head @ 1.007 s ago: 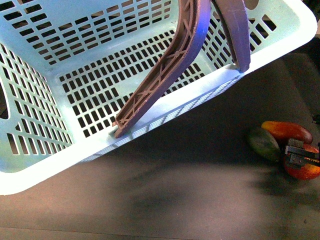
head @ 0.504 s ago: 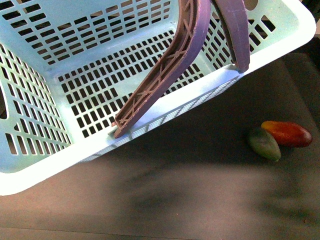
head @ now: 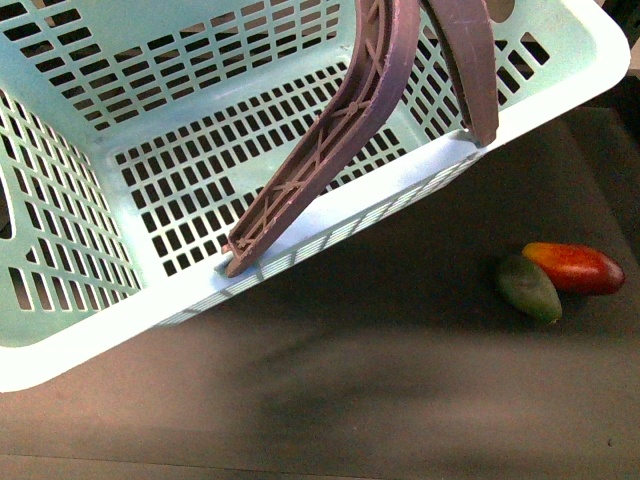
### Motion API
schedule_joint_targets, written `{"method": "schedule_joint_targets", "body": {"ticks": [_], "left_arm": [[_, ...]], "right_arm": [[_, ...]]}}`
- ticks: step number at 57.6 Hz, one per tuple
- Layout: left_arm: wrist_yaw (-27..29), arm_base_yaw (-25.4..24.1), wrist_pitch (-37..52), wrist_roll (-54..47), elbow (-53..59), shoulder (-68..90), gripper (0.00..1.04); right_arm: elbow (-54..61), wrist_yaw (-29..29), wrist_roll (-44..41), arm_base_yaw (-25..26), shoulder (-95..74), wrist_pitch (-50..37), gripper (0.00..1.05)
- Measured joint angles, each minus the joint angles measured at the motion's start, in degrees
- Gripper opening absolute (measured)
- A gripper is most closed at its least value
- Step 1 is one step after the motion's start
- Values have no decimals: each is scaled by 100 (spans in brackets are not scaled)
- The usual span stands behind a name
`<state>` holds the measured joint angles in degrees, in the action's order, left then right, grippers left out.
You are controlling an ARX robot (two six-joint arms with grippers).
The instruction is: Pick apple with right arm and hold basket with left
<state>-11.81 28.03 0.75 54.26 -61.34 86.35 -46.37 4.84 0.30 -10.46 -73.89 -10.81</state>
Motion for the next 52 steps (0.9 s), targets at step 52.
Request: {"method": "schedule_joint_targets", "body": {"ticks": [52], "left_arm": [[-13, 11, -2, 15, 0, 2, 15]], "right_arm": [[11, 850, 647, -1606, -667, -599, 96]]}}
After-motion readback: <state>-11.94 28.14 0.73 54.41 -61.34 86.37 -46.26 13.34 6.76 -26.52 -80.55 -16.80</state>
